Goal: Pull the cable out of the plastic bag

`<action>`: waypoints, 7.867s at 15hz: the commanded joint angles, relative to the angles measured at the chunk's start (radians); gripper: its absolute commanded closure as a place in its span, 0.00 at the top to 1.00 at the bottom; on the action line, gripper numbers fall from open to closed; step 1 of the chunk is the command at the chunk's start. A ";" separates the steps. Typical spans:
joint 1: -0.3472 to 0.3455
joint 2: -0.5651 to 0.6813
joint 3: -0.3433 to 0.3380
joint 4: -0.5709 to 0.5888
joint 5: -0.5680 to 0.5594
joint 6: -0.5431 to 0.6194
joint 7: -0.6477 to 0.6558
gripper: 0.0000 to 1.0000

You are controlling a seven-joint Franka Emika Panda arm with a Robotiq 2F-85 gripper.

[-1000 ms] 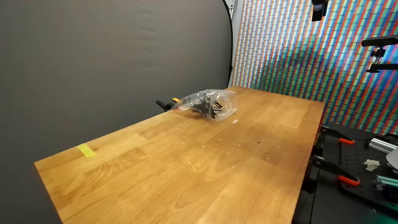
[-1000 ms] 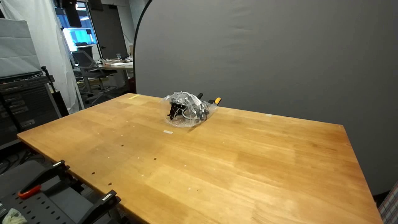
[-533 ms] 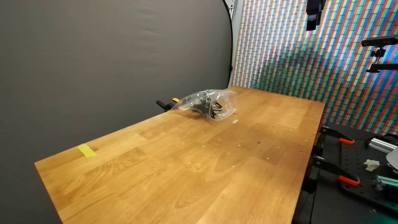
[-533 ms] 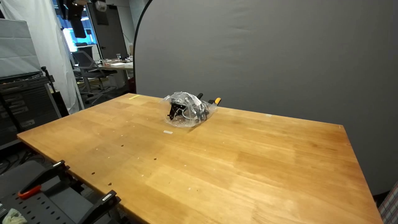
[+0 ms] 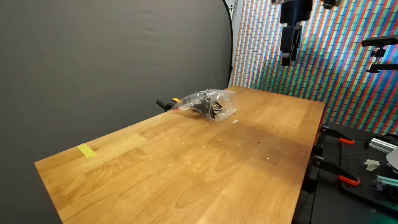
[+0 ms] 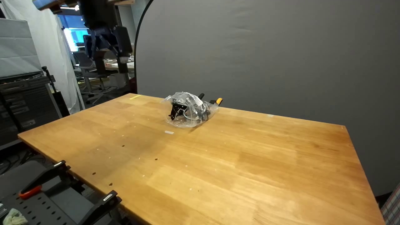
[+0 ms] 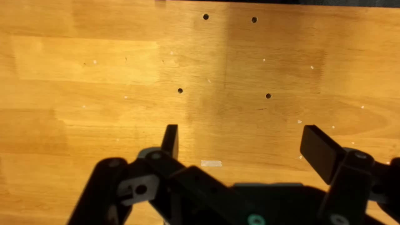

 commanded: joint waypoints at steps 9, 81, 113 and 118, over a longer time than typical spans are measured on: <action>0.008 0.432 -0.020 -0.042 0.051 0.757 0.047 1.00; -0.864 1.235 0.756 0.381 0.234 1.298 0.195 0.00; -0.465 -0.006 0.481 -0.125 0.394 0.431 0.761 0.02; -0.263 -0.049 0.284 -0.061 0.160 0.088 0.918 0.02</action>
